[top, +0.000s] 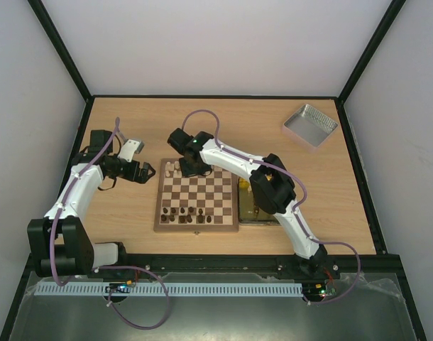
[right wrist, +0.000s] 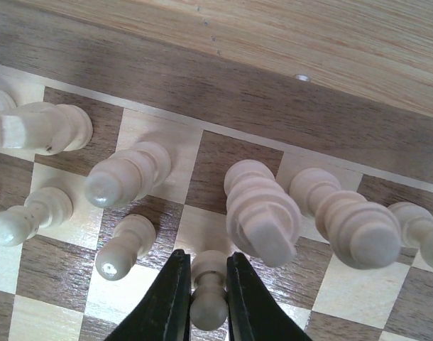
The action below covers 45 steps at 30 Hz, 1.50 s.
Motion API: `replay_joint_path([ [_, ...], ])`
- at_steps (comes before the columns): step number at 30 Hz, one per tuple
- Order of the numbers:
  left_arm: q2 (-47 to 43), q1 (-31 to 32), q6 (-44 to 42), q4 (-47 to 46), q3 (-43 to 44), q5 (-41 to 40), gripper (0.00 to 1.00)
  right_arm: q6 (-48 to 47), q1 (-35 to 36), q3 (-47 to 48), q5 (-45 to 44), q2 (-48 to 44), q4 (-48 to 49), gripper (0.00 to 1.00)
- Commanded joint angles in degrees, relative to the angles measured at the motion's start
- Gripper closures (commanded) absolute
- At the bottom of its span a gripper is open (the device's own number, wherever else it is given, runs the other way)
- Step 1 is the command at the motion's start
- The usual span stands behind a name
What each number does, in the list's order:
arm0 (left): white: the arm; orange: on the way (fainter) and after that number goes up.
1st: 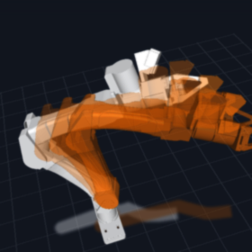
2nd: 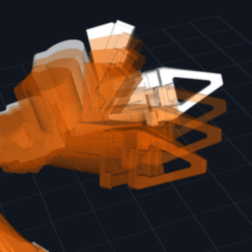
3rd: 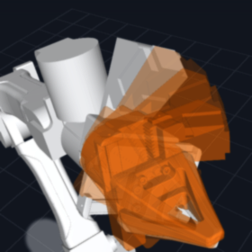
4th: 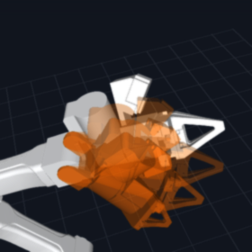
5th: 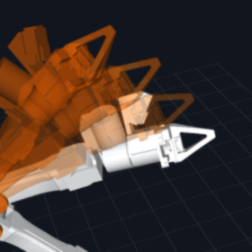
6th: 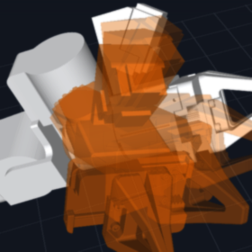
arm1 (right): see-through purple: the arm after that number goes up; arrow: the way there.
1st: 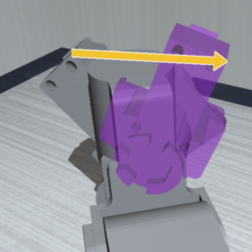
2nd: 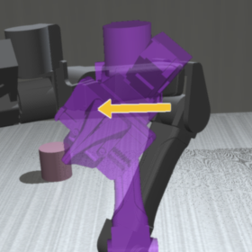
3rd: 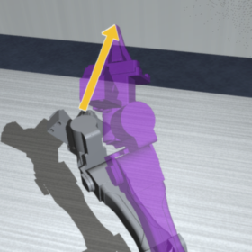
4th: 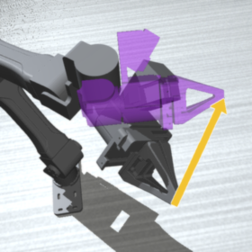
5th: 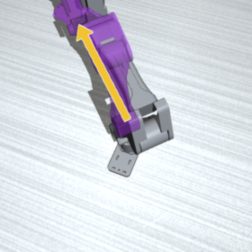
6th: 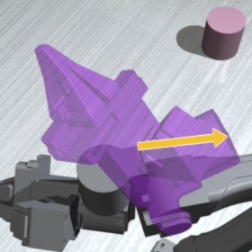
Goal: Set up the chess pieces on the board
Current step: Place the chess piece on the chessboard, then pick up the chess piece from the storage box.
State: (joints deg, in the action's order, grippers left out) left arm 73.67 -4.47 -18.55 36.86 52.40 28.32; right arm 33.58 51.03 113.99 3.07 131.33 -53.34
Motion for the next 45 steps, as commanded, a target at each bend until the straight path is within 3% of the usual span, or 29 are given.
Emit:
replay_joint_path([
  [1,-1.2,-0.4,0.3,0.1,-0.6,1.0,0.01,-0.5,0.2,2.3,-0.7,0.9,-0.4,0.87],
  [24,-1.1,-0.4,0.2,0.3,-0.5,1.2,0.01,-0.3,0.3,2.4,-0.4,0.7,-0.7,0.84],
  [28,-0.9,-0.3,0.2,0.2,-0.6,1.2,0.01,0.1,0.2,0.9,-0.9,-1.0,-0.8,0.78],
  [37,-0.9,-0.4,0.2,0.5,-0.6,1.2,0.01,0.5,0.3,-6.7,-3.1,-12.6,-0.9,0.77],
  [45,-0.8,-0.3,0.1,0.4,-0.7,1.8,0.01,2.6,-4.5,-27.7,-7.0,-31.7,3.1,0.77],
])
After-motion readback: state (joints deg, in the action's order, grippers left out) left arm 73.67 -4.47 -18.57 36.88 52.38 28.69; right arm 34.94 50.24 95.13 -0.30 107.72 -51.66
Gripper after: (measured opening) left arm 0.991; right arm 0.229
